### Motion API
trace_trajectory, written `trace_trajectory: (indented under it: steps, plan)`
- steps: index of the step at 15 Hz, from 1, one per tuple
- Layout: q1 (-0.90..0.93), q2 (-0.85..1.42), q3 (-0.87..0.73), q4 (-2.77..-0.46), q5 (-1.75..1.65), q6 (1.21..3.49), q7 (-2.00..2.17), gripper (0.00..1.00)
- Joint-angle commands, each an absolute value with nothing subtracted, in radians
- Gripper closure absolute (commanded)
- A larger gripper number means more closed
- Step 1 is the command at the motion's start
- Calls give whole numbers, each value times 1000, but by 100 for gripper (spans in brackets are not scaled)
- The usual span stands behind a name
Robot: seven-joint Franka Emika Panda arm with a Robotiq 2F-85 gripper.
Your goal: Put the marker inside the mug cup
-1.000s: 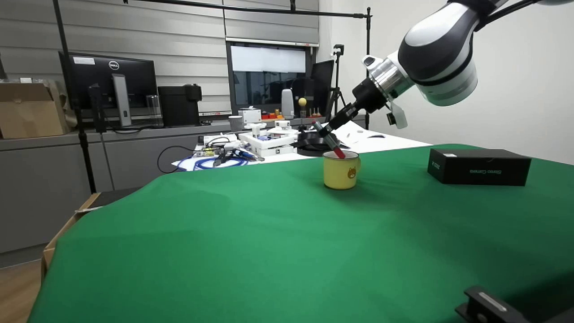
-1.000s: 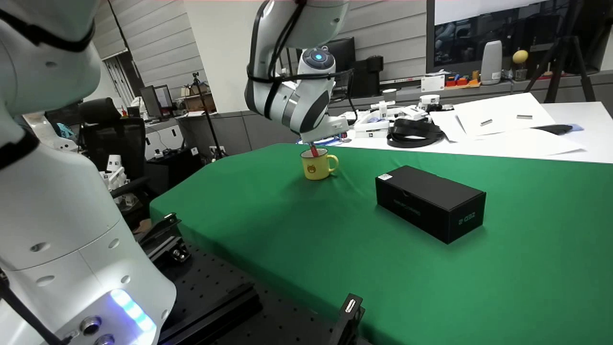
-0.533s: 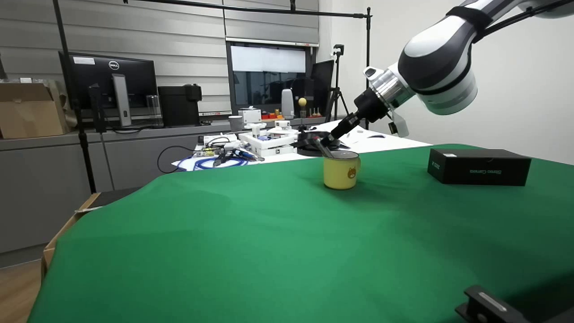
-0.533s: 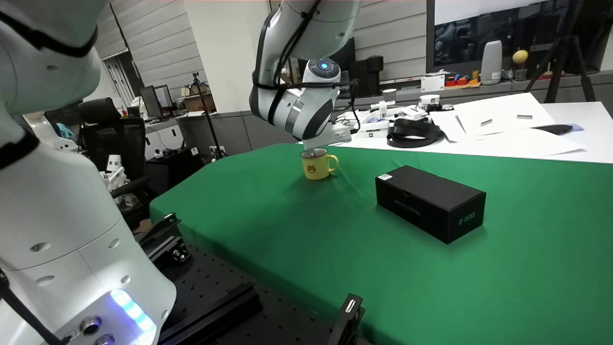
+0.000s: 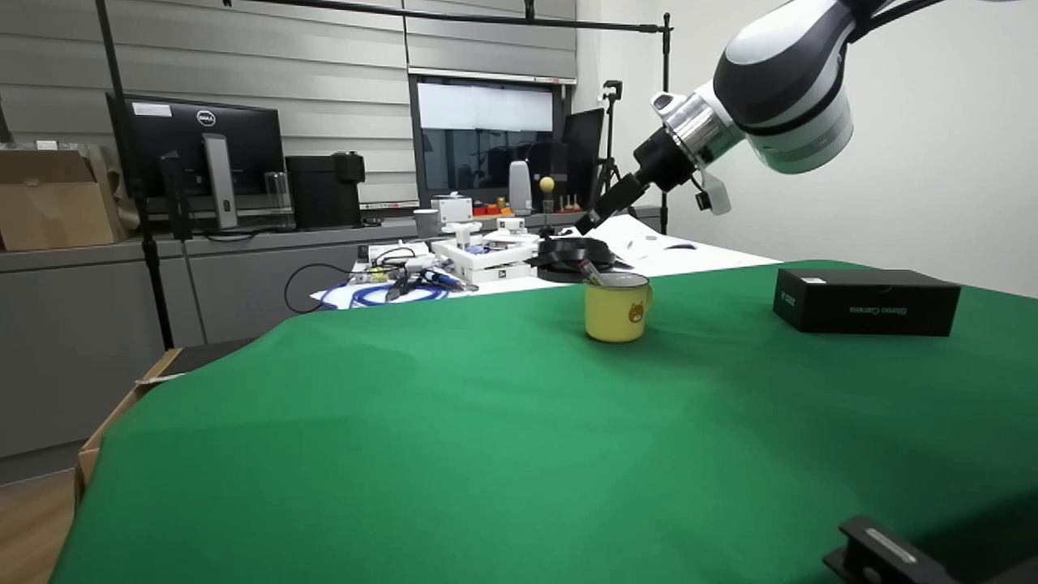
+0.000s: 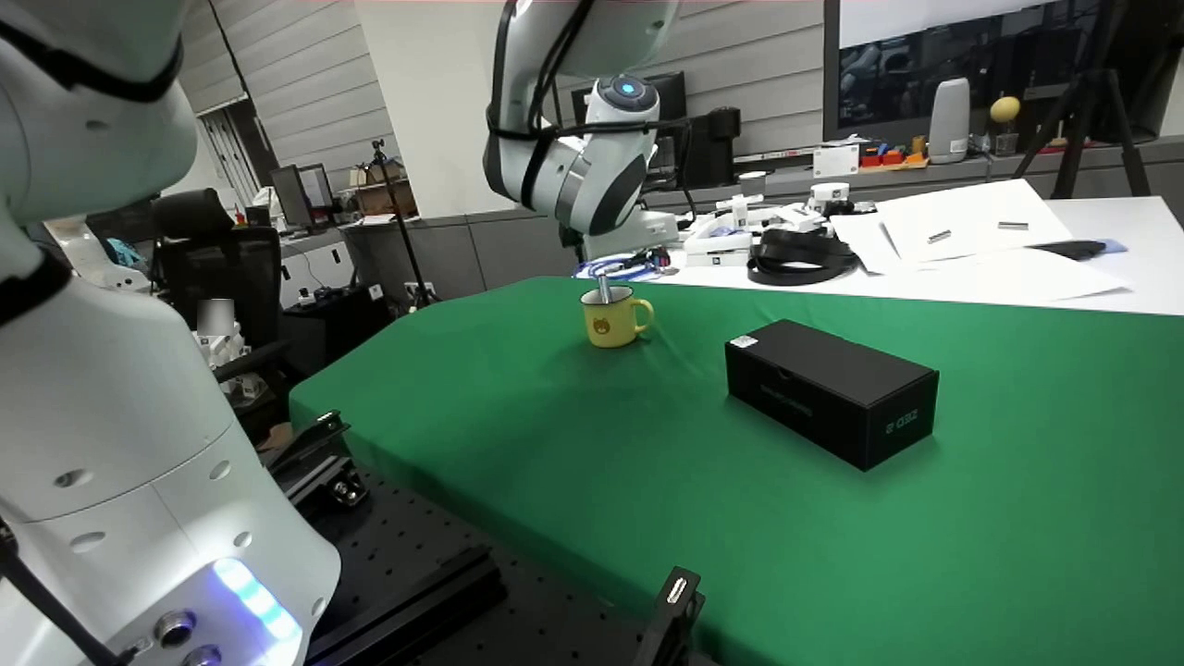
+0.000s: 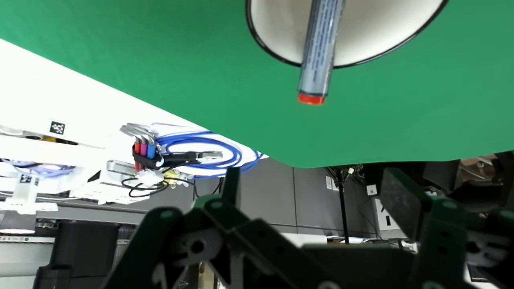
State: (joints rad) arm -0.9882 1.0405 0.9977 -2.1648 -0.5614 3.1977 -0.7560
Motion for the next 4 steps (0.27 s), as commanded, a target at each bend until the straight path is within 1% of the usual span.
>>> trace_trajectory:
  steps: [1, 2, 4]
  plan:
    - [-986, 1029, 998, -2167, -544, 3192, -761, 5]
    - [-988, 1024, 998, -2169, -539, 3188, -760, 1]
    - [-989, 1022, 998, -2172, -536, 3188, -760, 1]
